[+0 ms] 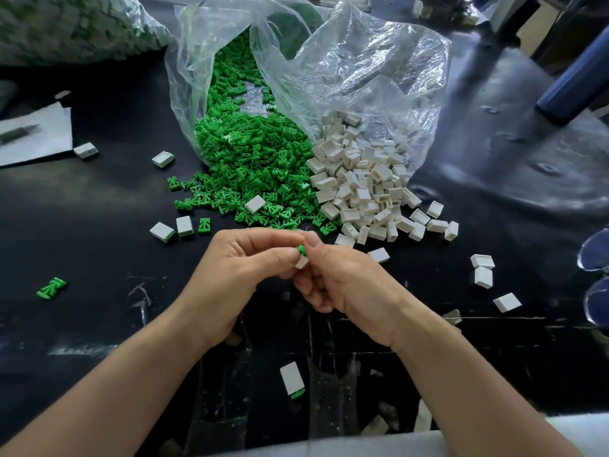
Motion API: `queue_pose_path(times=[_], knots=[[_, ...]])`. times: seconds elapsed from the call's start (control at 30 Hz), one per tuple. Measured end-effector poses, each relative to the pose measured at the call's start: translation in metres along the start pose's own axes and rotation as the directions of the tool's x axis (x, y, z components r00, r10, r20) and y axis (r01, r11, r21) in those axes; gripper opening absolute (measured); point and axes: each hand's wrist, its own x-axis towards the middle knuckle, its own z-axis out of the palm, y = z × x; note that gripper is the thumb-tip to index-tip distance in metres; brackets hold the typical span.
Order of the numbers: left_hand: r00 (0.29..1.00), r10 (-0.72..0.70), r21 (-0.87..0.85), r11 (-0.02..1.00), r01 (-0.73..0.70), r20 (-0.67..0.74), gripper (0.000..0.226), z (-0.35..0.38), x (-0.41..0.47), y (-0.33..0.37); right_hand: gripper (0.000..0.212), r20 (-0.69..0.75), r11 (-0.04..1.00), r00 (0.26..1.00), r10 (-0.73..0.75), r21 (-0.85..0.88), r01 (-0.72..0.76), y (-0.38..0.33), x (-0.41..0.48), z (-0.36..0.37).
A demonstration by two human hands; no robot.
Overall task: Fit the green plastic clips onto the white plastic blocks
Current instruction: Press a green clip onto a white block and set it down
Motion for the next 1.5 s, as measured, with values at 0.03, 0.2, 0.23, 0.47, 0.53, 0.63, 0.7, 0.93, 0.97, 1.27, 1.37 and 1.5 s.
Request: queue_pose_path(times=[0.03, 0.2, 0.23, 0.47, 0.53, 0.63, 0.7, 0.93, 0.97, 1.27, 1.37, 1.5], knots=[[1.0, -0.01, -0.014, 1.0, 0.01, 0.005, 0.022, 0.0, 0.0, 0.0, 0.051, -0.006, 1.0, 1.0, -0.002, -0.014, 0.002, 0.0, 0.0, 0.0], [0.998, -0.058, -0.081, 0.995, 0.06, 0.019, 0.021, 0.0, 0.001, 0.003, 0.047, -0.036, 0.998, 0.999, -0.027, -0.062, 0.025, -0.001, -0.001, 0.001], [0.998, -0.057, -0.08, 0.995, 0.059, 0.025, 0.021, 0.001, 0.0, 0.003, 0.05, -0.043, 0.996, 0.999, -0.033, -0.085, 0.029, -0.001, -0.002, 0.001], [0.999, -0.017, -0.066, 0.998, 0.015, -0.036, 0.015, 0.005, -0.002, 0.002, 0.039, -0.094, 0.989, 0.991, -0.097, -0.124, 0.085, 0.002, -0.002, 0.003], [0.997, -0.005, -0.049, 0.999, 0.001, -0.073, 0.015, 0.005, -0.002, -0.001, 0.037, -0.101, 0.989, 0.989, -0.11, -0.106, 0.1, 0.003, -0.001, 0.004], [0.99, 0.003, -0.022, 1.0, -0.006, -0.138, 0.016, 0.006, -0.003, -0.004, 0.034, -0.12, 0.988, 0.984, -0.133, -0.098, 0.122, 0.006, -0.001, 0.006], [0.986, -0.01, -0.071, 0.997, -0.002, -0.166, 0.014, 0.01, -0.004, -0.005, 0.032, -0.135, 0.982, 0.978, -0.156, -0.13, 0.139, 0.008, -0.001, 0.008], [0.976, -0.035, -0.164, 0.986, -0.001, -0.213, 0.016, 0.018, -0.007, -0.001, 0.025, -0.131, 0.966, 0.972, -0.195, -0.2, 0.166, 0.011, 0.0, 0.011], [0.977, -0.039, -0.172, 0.985, 0.002, -0.211, 0.016, 0.018, -0.007, -0.001, 0.025, -0.137, 0.964, 0.971, -0.196, -0.207, 0.166, 0.011, 0.0, 0.011], [0.971, -0.074, -0.193, 0.981, 0.03, -0.225, 0.016, 0.018, -0.006, -0.003, 0.038, -0.215, 0.95, 0.958, -0.188, -0.289, 0.122, 0.015, 0.003, 0.014], [0.972, -0.078, -0.203, 0.979, 0.032, -0.223, 0.016, 0.018, -0.007, -0.003, 0.039, -0.225, 0.942, 0.953, -0.205, -0.31, 0.129, 0.016, 0.003, 0.014], [0.973, -0.087, -0.226, 0.973, 0.038, -0.213, 0.016, 0.017, -0.006, -0.002, 0.039, -0.219, 0.942, 0.953, -0.208, -0.308, 0.134, 0.018, 0.004, 0.014]])
